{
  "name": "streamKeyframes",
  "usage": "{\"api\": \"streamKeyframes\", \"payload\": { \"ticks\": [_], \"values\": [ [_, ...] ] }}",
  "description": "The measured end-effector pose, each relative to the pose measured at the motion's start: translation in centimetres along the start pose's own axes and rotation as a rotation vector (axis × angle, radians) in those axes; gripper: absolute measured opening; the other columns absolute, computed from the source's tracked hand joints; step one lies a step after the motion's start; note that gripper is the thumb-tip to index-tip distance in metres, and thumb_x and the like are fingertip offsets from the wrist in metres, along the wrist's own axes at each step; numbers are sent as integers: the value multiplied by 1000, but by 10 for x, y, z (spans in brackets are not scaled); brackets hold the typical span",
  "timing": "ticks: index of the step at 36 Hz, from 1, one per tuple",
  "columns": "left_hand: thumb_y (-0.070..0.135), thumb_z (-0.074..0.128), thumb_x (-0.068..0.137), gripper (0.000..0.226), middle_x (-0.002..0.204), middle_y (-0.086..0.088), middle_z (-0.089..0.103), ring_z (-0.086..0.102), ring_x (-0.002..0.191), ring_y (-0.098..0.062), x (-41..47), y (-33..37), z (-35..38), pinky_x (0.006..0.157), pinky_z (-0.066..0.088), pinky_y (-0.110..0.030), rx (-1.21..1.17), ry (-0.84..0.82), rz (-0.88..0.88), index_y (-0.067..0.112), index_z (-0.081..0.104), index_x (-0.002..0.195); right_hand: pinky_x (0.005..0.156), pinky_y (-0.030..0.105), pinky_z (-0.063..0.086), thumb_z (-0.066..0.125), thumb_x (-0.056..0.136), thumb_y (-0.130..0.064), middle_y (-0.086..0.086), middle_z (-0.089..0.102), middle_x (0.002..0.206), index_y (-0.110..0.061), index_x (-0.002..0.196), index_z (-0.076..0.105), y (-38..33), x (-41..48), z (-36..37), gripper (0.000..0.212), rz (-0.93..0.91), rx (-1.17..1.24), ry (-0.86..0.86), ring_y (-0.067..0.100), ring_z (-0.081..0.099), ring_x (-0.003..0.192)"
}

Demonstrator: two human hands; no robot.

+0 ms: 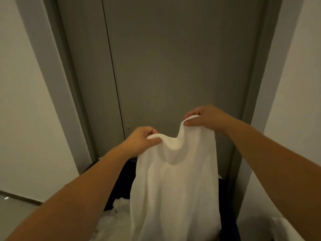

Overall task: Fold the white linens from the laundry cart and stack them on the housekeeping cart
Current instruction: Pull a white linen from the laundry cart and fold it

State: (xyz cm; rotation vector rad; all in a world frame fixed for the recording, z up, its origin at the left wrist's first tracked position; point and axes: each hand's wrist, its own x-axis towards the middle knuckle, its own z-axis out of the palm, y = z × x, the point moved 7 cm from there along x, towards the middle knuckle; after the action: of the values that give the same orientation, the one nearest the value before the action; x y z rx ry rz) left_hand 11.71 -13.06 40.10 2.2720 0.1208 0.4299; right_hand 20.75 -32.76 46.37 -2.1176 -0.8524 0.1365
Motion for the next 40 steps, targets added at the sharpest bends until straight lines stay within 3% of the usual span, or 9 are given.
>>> {"api": "streamKeyframes", "payload": {
  "ticks": [5, 10, 19, 24, 28, 31, 34, 36, 40],
  "values": [
    [13, 70, 85, 21, 64, 3, 55, 46, 52, -5, -1, -8, 1, 51, 38, -19, -157, -7, 30, 17, 53, 74, 60, 10, 45, 77, 75, -40, -22, 67, 87, -35, 90, 73, -14, -1, 33, 17, -16, -112, -202, -4, 65, 75],
    [6, 69, 84, 25, 63, 1, 51, 44, 52, -6, 5, -6, 1, 50, 38, -19, -214, -10, 68, 17, 50, 71, 79, 26, 54, 79, 70, -46, -11, 73, 91, -31, 87, 76, -19, 6, 55, 23, -11, -93, -227, 6, 68, 86],
    [4, 71, 80, 31, 58, 7, 47, 37, 50, -4, 19, -6, 4, 48, 33, -15, -268, -12, 144, 18, 49, 65, 68, 27, 48, 77, 78, -26, 7, 72, 90, -13, 93, 75, -19, 25, 76, 20, 8, -228, -176, 15, 64, 78],
    [15, 74, 82, 20, 70, 2, 59, 51, 59, -7, 20, -19, 8, 57, 42, -22, -228, -166, 90, 18, 55, 78, 66, 29, 49, 70, 83, -21, 6, 69, 85, -10, 91, 74, -28, 33, 61, 14, -56, -345, -55, 17, 63, 76],
    [15, 71, 85, 12, 80, 7, 67, 64, 73, -8, 9, -39, 18, 61, 49, -22, -267, -338, -24, 18, 60, 88, 77, 37, 53, 63, 86, -26, 5, 69, 90, -14, 90, 73, -34, 39, 42, 16, -92, -583, 13, 24, 65, 86],
    [20, 70, 87, 9, 85, 7, 70, 67, 81, -12, 5, -53, 14, 68, 52, -27, -353, -332, -82, 16, 62, 89, 84, 36, 51, 59, 89, -35, 0, 67, 99, -21, 96, 72, -37, 39, 18, 21, -95, -747, 78, 24, 62, 95],
    [46, 67, 78, 30, 87, -1, 70, 64, 85, -21, 8, -62, -1, 83, 50, -41, -407, -280, -135, 17, 66, 84, 89, 36, 48, 58, 91, -39, 4, 66, 110, -23, 104, 71, -40, 37, -14, 24, -107, -799, 178, 27, 59, 105],
    [56, 65, 69, 33, 84, 0, 69, 63, 83, -20, 12, -65, -16, 84, 48, -41, -347, -253, -144, 24, 70, 74, 89, 37, 46, 55, 92, -39, 7, 66, 113, -21, 108, 69, -43, 35, -35, 28, -108, -823, 265, 30, 58, 107],
    [46, 76, 73, 30, 82, 0, 69, 64, 76, -15, 26, -64, -47, 77, 51, -38, -126, -226, -112, 18, 68, 80, 92, 42, 46, 50, 95, -38, 12, 64, 115, -17, 115, 66, -49, 31, -73, 33, -71, -858, 453, 34, 57, 110]
  ]
}}
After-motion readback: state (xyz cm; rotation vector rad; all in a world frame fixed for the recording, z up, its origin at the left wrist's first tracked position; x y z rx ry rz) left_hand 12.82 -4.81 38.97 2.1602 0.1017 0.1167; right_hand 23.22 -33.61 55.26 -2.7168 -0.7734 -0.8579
